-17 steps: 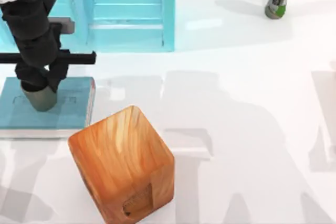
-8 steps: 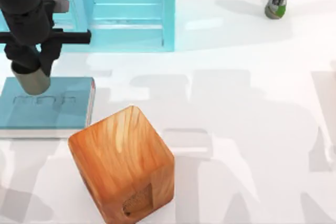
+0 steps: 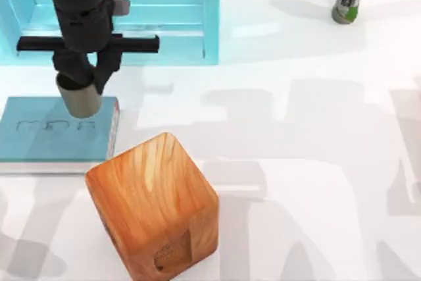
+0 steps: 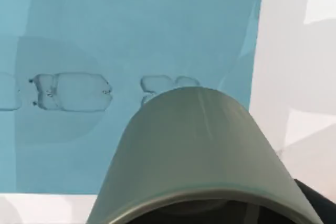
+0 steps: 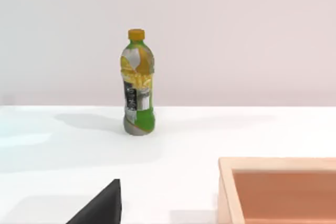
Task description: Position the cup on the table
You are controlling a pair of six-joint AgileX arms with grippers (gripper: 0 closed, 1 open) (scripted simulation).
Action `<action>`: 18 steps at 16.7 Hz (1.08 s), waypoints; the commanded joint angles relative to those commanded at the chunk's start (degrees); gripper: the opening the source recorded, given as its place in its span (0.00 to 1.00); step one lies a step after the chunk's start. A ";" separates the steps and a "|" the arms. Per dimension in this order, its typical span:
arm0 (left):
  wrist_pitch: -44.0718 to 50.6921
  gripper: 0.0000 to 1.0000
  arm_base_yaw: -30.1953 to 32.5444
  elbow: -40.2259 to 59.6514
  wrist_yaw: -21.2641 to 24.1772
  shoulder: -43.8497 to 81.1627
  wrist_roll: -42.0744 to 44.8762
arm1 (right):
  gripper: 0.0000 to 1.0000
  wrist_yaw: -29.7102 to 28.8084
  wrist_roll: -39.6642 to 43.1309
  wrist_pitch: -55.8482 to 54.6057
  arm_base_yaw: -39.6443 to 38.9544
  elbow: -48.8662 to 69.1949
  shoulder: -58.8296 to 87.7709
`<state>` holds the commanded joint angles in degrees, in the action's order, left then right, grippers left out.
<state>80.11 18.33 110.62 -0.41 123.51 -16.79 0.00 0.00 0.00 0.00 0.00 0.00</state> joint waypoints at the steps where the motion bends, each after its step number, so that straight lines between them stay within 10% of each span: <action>1: 1.74 0.00 2.59 3.70 -0.01 2.10 -2.62 | 1.00 0.00 0.00 0.00 0.00 0.00 0.00; 10: 16.25 0.00 26.87 38.22 0.29 19.01 -26.54 | 1.00 0.00 0.00 0.00 0.00 0.00 0.00; 18: 16.56 0.00 28.94 39.56 0.37 20.02 -28.59 | 1.00 0.00 0.00 0.00 0.00 0.00 0.00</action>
<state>96.67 47.27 150.18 -0.03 143.53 -45.38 0.00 0.00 0.00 0.00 0.00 0.00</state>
